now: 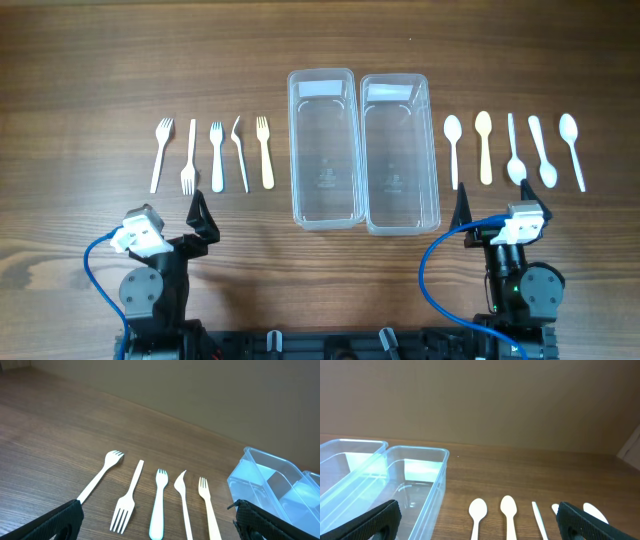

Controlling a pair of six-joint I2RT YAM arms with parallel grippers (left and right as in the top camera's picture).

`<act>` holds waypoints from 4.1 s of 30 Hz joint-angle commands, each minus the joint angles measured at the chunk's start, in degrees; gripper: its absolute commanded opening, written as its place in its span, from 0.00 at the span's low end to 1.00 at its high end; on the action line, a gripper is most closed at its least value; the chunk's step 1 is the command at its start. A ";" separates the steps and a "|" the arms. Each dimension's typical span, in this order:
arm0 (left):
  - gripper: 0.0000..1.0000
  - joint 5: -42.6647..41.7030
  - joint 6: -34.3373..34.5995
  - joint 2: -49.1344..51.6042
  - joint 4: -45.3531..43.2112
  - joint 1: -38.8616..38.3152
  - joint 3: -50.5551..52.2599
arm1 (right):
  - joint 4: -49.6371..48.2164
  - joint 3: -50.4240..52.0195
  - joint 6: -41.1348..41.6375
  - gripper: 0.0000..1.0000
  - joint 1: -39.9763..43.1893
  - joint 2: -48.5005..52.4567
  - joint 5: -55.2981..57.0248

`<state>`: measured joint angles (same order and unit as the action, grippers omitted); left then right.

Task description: Pack container

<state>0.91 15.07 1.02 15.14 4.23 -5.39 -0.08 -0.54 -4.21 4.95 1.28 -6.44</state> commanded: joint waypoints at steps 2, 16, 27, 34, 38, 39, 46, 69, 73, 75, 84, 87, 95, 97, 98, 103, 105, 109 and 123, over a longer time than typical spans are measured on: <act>1.00 -1.11 -1.38 -0.20 -0.11 -0.26 0.68 | -0.37 0.20 -0.15 1.00 -0.28 0.39 -0.52; 1.00 -1.11 -1.38 -0.20 -0.11 -0.26 0.68 | -0.33 0.20 -1.66 1.00 -0.28 0.39 -0.07; 1.00 -1.11 -1.38 -0.20 -0.11 -0.26 0.68 | -0.57 -2.51 4.55 1.00 -0.28 0.39 -3.82; 1.00 -1.11 -1.38 -0.20 -0.13 -0.26 0.68 | 1.20 -14.99 3.41 1.00 -0.26 12.09 5.86; 1.00 -1.11 -1.38 -0.20 -0.11 -0.26 0.68 | 1.44 -24.90 -0.20 1.00 -0.26 28.61 5.75; 1.00 -1.11 -1.38 -0.20 -0.11 -0.26 0.68 | 1.92 -28.24 -0.76 1.00 -0.26 33.66 5.51; 1.00 -1.11 -1.38 -0.20 -0.11 -0.26 0.68 | 14.84 -55.06 -7.87 1.00 -0.22 66.07 0.55; 1.00 -1.11 -1.40 -0.20 -0.11 -0.26 0.68 | 28.39 -68.57 2.10 0.59 1.88 89.53 2.73; 1.00 -1.11 -1.38 -0.20 -0.11 -0.26 0.68 | 30.10 -68.57 2.08 0.58 1.88 93.15 4.50; 1.00 -1.11 -1.38 -0.20 -0.11 -0.26 0.68 | 31.15 -68.54 1.92 0.59 1.88 95.27 5.86; 1.00 -1.11 -1.38 -0.20 -0.11 -0.26 0.68 | 32.22 -68.46 -2.08 0.63 2.43 102.86 7.76; 1.00 -1.11 -1.38 -0.20 -0.13 -0.26 0.68 | 32.00 -68.46 -3.56 0.64 2.80 104.94 8.92; 1.00 -1.11 -1.38 -0.20 -0.13 -0.26 0.68 | 30.27 -68.46 -5.46 0.64 5.73 106.14 8.98; 1.00 -1.11 -1.38 -0.20 -0.11 -0.26 0.68 | 29.62 -68.46 -8.22 0.64 6.40 106.14 8.17; 1.00 -1.11 -1.38 -0.20 -0.11 -0.26 0.68 | 29.35 -68.46 -8.94 0.64 6.51 106.14 7.65; 1.00 -1.11 -1.38 -0.20 -0.13 -0.26 0.68 | 29.00 -68.46 -9.29 0.63 6.49 106.14 6.38; 1.00 -1.11 -1.38 -0.20 -0.11 -0.26 0.68 | 28.83 -68.46 -9.29 0.64 6.49 106.14 6.38; 1.00 -1.11 -1.38 -0.20 -0.11 -0.26 0.68 | 28.83 -68.41 -9.29 0.63 6.49 106.16 6.40; 1.00 -1.11 -1.38 -0.20 -0.11 -0.26 0.68 | 28.41 -68.35 -6.05 0.57 6.49 111.27 6.19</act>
<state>0.69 15.05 1.17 15.18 4.23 -5.13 28.45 -68.03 -11.64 11.42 110.59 1.08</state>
